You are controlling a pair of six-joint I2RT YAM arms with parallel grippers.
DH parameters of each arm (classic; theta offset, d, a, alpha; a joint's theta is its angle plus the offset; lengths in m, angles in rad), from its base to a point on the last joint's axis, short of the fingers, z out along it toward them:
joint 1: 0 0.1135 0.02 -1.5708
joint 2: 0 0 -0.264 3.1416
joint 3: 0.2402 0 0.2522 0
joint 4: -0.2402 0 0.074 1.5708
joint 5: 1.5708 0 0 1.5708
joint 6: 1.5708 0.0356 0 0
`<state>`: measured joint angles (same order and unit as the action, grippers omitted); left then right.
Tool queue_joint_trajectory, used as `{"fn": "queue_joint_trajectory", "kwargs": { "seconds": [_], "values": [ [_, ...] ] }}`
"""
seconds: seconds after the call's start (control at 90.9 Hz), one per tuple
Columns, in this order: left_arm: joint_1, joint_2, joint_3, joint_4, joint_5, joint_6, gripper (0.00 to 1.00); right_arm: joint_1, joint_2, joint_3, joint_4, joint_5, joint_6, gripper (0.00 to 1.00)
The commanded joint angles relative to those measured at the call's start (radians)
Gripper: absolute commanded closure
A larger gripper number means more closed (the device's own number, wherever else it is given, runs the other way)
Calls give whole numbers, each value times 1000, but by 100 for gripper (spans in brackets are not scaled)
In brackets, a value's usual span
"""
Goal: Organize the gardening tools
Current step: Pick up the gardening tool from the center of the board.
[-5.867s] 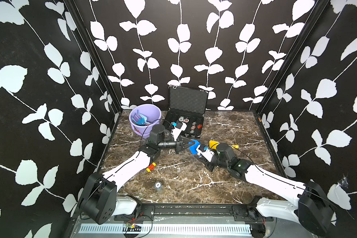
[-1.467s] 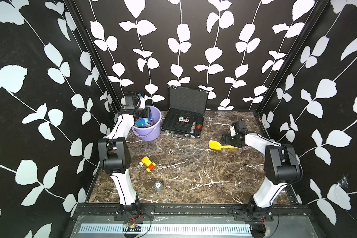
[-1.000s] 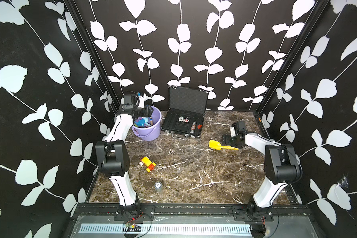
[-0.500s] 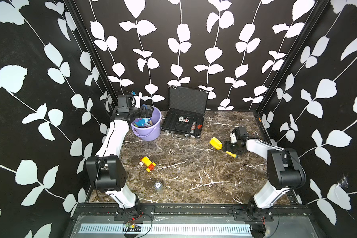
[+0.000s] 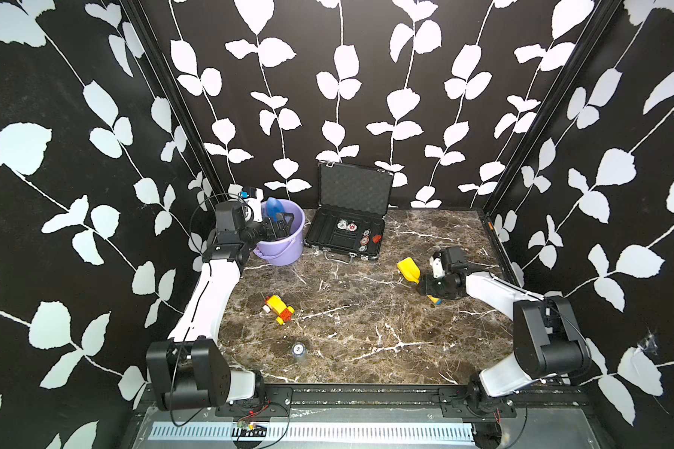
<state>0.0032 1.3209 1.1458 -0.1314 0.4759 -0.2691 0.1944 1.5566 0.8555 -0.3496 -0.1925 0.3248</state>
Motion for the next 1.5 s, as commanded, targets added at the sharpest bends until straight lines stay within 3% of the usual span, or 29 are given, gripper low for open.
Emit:
{"fn": "queue_joint_trajectory", "kwargs": {
  "seconds": [0.0,0.308,0.561,0.869,1.485],
  "values": [
    [-39,-54,-55,88,12,-43,1,29,3,-4,-28,46,-11,34],
    [-154,-68,-193,214,-6,-115,1,98,34,9,-72,142,-3,46],
    [-167,-81,-328,348,-61,-202,1,135,96,26,-90,208,2,57],
    [-174,-63,-397,437,-61,-288,1,226,122,53,-130,331,-3,70],
    [-174,-36,-433,418,-104,-292,1,259,53,9,-49,196,-1,83]
  ]
}}
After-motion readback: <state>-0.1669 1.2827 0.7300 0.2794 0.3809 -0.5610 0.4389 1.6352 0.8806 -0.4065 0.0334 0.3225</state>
